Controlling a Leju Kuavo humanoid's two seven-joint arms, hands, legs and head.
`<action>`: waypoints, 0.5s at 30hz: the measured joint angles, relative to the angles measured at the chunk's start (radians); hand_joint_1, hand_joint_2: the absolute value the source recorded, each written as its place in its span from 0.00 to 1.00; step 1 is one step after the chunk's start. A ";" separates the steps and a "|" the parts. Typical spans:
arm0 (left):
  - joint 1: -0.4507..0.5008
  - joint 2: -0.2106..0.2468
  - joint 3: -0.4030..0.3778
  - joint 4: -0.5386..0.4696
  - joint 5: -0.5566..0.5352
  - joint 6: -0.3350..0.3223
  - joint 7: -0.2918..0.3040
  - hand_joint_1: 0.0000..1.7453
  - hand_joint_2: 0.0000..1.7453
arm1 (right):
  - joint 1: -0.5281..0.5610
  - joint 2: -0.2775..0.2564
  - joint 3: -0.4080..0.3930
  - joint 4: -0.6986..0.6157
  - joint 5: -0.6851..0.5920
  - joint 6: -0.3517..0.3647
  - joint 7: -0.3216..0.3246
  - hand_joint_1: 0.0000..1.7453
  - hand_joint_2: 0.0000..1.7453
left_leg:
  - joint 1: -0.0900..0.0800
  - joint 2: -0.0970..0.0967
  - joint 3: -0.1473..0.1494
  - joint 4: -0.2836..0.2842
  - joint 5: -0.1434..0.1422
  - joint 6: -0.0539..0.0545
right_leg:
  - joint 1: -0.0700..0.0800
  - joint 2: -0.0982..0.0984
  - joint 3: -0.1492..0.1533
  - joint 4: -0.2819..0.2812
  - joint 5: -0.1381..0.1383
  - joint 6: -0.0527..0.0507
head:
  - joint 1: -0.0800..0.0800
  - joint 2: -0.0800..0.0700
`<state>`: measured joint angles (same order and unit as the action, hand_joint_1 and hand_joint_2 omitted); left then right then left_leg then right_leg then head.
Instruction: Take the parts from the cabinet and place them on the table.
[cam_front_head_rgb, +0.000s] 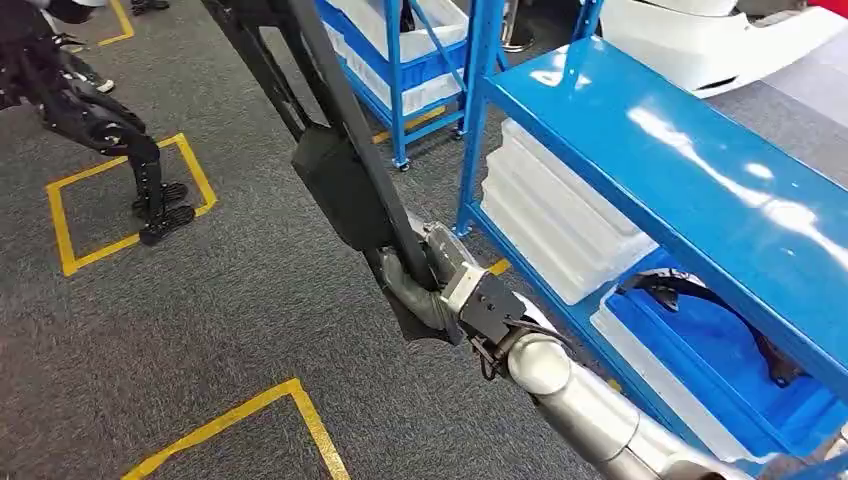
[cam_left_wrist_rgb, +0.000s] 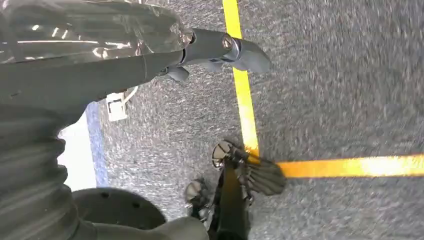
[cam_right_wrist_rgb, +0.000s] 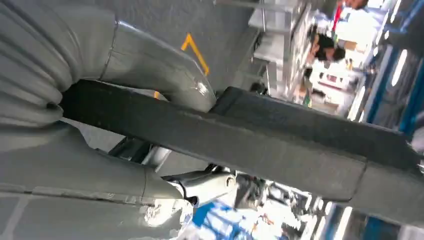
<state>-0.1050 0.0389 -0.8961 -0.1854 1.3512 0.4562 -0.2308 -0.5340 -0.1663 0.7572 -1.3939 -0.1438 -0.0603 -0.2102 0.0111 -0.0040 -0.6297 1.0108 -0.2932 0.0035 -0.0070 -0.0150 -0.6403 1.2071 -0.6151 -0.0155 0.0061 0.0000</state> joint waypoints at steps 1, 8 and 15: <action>0.000 0.000 0.000 0.000 0.001 0.000 0.000 0.00 1.00 | 0.004 -0.002 0.000 0.000 0.000 0.000 0.001 1.00 1.00 | -0.001 -0.015 0.000 0.000 -0.001 0.002 | -0.001 0.008 -0.043 0.082 -0.029 0.002 | 0.008 0.000; -0.002 0.000 0.000 0.000 0.008 0.000 0.000 0.00 1.00 | 0.009 -0.003 0.002 0.001 0.000 0.000 0.002 1.00 1.00 | 0.001 -0.113 -0.013 0.029 -0.013 -0.016 | -0.014 0.095 0.026 -0.158 0.131 -0.001 | 0.032 0.000; 0.002 0.002 0.001 0.000 0.011 0.002 0.002 0.00 1.00 | 0.000 0.009 0.004 0.001 0.000 0.000 0.000 1.00 1.00 | 0.005 -0.022 -0.095 0.192 -0.100 -0.050 | -0.004 0.010 0.046 -0.175 0.135 -0.034 | 0.004 0.000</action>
<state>-0.1028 0.0404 -0.8953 -0.1850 1.3619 0.4578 -0.2289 -0.5336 -0.1572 0.7610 -1.3928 -0.1442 -0.0599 -0.2098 0.0166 -0.0259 -0.7242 1.2031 -0.3930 -0.0465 -0.0106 -0.0046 -0.5943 1.0322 -0.4803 -0.0499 0.0103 0.0000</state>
